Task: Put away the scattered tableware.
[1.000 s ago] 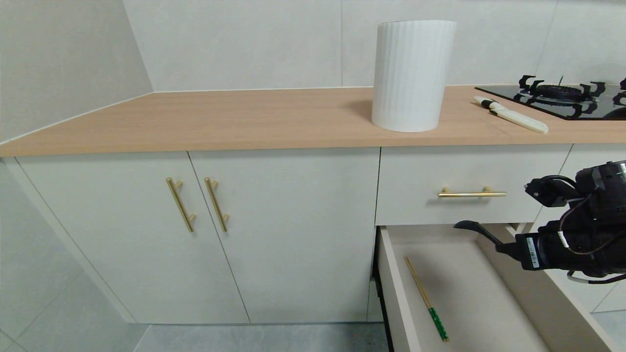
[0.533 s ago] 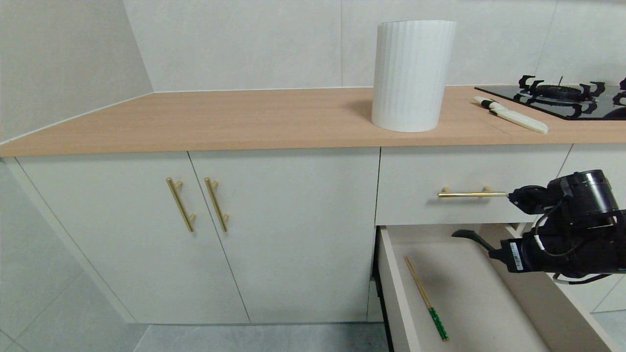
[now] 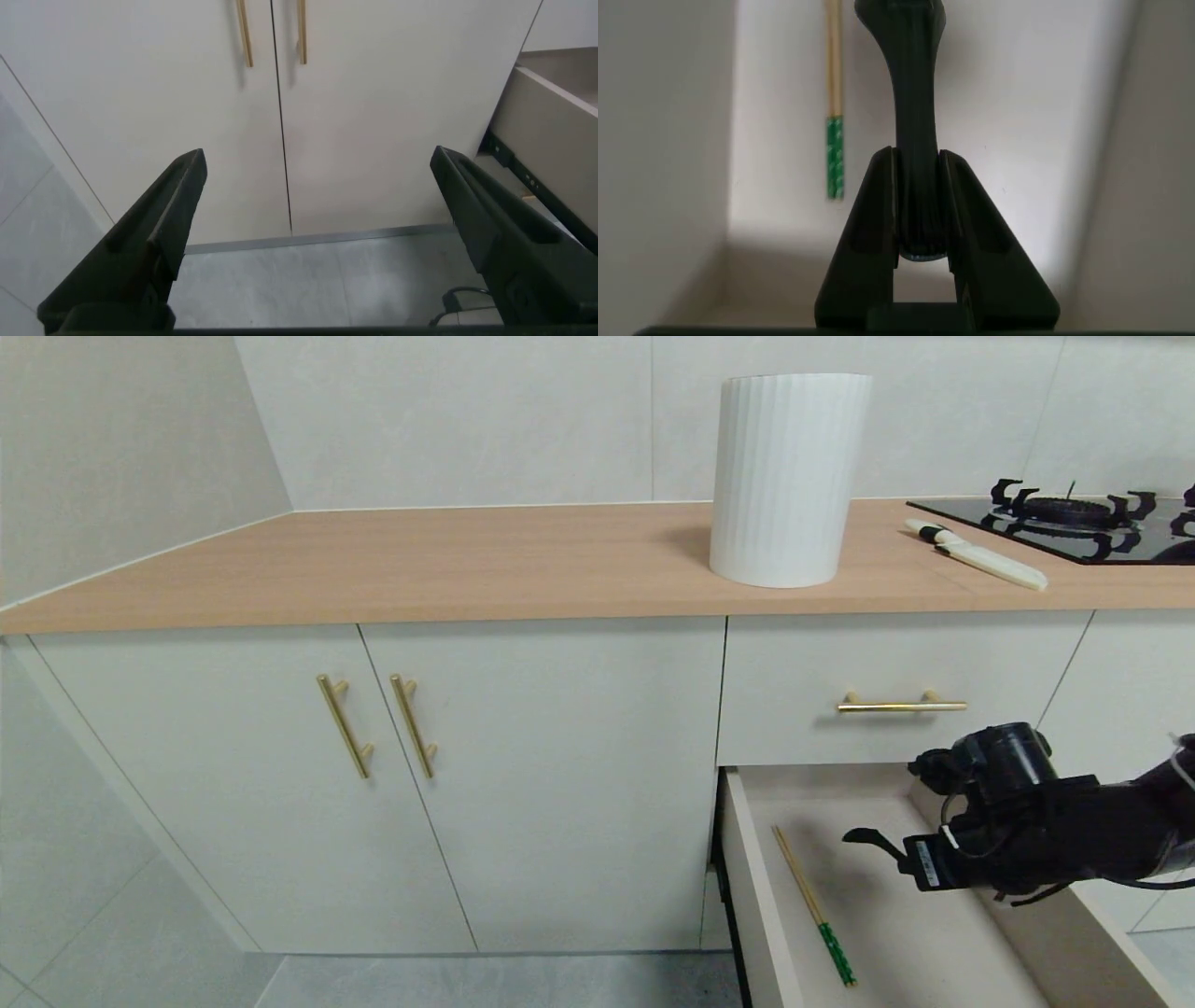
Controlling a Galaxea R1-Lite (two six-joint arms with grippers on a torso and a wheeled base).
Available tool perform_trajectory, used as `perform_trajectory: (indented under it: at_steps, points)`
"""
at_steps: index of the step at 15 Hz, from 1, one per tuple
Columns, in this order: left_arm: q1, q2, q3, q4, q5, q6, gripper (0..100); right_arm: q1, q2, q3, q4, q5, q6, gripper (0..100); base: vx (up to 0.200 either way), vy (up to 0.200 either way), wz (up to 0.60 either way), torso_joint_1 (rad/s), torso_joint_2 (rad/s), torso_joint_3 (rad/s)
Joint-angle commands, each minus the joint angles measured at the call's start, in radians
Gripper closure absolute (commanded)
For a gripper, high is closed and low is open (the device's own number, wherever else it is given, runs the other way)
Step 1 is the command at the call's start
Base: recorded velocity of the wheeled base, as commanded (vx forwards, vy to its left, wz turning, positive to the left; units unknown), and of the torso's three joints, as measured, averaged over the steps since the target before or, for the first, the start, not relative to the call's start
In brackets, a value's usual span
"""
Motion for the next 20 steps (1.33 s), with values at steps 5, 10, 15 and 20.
perform_trajectory:
  at_steps: [5,10,15,20]
  points:
    - [0.000,0.001,0.000,0.000,0.000,0.000,0,-0.015,0.181,0.012,-0.087,-0.022,0.000,100,0.000,0.000,0.00,0.000,0.00,0.000]
    - [0.000,0.001,0.000,0.000,0.000,0.000,0,-0.010,0.241,0.015,-0.098,-0.045,-0.005,100,0.000,0.000,0.00,0.000,0.00,0.000]
    - [0.000,0.001,0.000,0.000,0.000,0.000,0,-0.008,0.260,0.020,-0.150,-0.074,-0.003,100,0.000,0.000,0.00,0.000,0.00,0.000]
    - [0.000,0.001,0.000,0.000,0.000,0.000,0,-0.008,0.258,0.023,-0.161,-0.076,-0.003,100,0.000,0.000,0.00,0.000,0.00,0.000]
